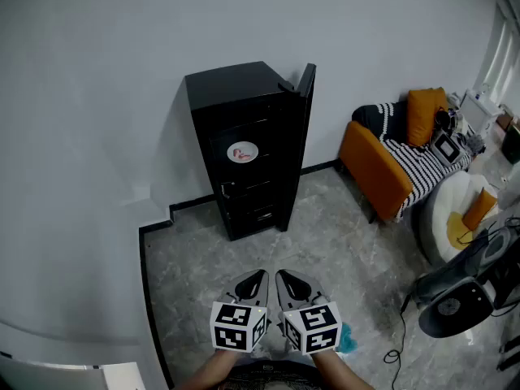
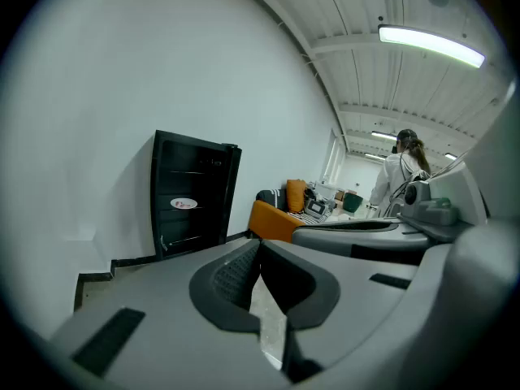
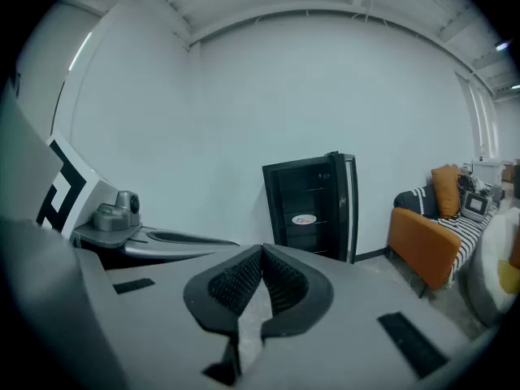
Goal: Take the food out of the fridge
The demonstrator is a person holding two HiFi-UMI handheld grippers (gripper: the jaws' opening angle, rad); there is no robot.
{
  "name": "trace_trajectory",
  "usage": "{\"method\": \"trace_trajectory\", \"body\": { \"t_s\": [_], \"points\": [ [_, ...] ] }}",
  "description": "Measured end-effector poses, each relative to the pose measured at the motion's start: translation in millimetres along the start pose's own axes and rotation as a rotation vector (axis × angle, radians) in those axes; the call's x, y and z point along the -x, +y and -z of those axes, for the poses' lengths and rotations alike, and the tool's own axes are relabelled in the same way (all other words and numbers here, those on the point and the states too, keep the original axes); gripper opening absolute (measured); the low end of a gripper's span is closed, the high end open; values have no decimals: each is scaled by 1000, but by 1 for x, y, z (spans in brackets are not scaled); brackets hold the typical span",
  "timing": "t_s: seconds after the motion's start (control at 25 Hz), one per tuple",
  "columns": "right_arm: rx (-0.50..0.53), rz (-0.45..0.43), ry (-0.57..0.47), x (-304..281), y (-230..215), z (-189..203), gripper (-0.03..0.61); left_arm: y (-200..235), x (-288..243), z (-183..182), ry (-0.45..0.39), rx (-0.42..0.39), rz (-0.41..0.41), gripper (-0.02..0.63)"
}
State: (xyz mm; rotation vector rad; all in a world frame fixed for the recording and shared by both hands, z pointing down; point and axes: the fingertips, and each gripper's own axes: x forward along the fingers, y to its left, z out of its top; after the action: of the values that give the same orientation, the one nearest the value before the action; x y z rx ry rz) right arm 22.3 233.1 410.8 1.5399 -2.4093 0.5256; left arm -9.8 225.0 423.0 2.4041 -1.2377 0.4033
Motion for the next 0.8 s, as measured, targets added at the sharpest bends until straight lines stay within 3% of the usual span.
{"method": "trace_trajectory", "body": {
  "t_s": [0.8],
  "points": [
    [9, 27, -10, -46, 33, -7, 23, 53, 5, -9, -24, -16, 50, 14]
  ]
}}
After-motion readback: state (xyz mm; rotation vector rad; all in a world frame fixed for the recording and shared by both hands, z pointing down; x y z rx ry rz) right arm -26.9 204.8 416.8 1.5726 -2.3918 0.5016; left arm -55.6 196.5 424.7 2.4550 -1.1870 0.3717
